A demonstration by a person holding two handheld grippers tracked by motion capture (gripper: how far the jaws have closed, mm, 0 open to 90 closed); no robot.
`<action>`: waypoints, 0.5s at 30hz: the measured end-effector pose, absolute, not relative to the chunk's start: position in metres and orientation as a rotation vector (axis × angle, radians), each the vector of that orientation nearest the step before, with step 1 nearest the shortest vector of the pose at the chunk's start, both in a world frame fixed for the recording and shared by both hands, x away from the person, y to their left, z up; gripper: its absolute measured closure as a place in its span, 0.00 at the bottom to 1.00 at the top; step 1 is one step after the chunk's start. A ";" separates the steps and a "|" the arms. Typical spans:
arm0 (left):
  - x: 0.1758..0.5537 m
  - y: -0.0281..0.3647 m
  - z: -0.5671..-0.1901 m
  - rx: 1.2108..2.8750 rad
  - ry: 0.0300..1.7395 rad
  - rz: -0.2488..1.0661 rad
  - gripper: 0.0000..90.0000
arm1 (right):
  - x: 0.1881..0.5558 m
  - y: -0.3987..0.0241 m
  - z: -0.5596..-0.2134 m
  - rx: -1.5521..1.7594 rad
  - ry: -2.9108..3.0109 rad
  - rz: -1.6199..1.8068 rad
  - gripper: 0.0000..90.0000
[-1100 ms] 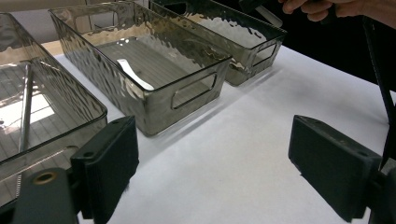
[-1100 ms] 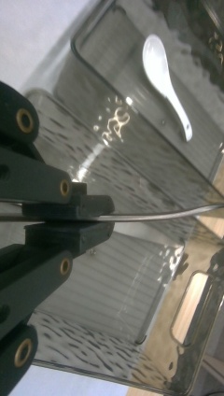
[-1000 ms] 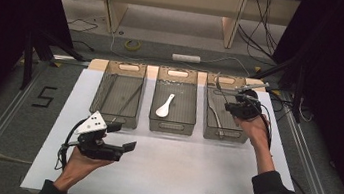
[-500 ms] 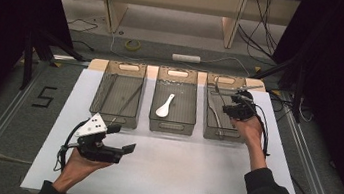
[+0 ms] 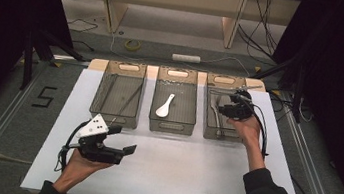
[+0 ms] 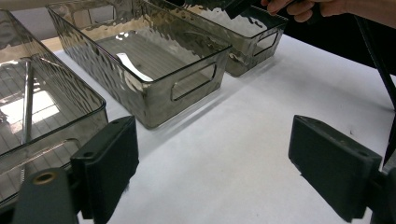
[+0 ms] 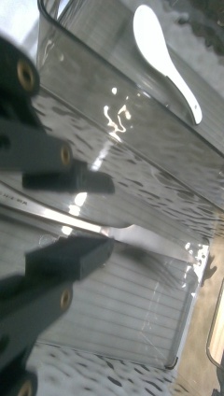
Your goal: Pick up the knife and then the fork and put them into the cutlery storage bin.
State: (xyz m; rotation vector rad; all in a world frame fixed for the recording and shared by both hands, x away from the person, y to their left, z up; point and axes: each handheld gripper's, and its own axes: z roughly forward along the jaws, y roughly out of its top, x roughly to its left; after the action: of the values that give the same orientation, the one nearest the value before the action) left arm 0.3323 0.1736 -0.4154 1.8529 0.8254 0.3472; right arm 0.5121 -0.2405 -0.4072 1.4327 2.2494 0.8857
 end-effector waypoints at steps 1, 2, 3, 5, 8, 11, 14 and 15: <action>0.332 0.174 -0.416 1.847 0.830 0.344 0.17 | 0.511 -0.241 -0.407 1.434 2.247 0.892 0.70; 0.333 0.174 -0.416 1.843 0.832 0.340 0.17 | 0.510 -0.241 -0.406 1.428 2.249 0.902 0.69; 0.333 0.175 -0.416 1.842 0.832 0.338 0.17 | 0.508 -0.242 -0.405 1.429 2.249 0.916 0.65; 0.333 0.175 -0.415 1.832 0.836 0.338 0.18 | 0.503 -0.243 -0.402 1.416 2.247 0.955 0.62; 0.334 0.175 -0.415 1.829 0.836 0.334 0.17 | 0.493 -0.243 -0.398 1.380 2.241 1.008 0.55; 0.334 0.175 -0.416 1.832 0.838 0.329 0.17 | 0.480 -0.243 -0.393 1.356 2.232 1.085 0.51; 0.334 0.175 -0.416 1.828 0.840 0.328 0.17 | 0.466 -0.243 -0.388 1.324 2.219 1.161 0.46; 0.334 0.175 -0.416 1.828 0.840 0.328 0.17 | 0.461 -0.243 -0.387 1.315 2.220 1.185 0.45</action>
State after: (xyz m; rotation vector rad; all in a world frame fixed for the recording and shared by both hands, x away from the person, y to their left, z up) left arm 0.3337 0.1751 -0.4156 1.8279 0.8403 0.3275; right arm 0.4610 -0.2428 -0.3866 1.3151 2.2200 1.1846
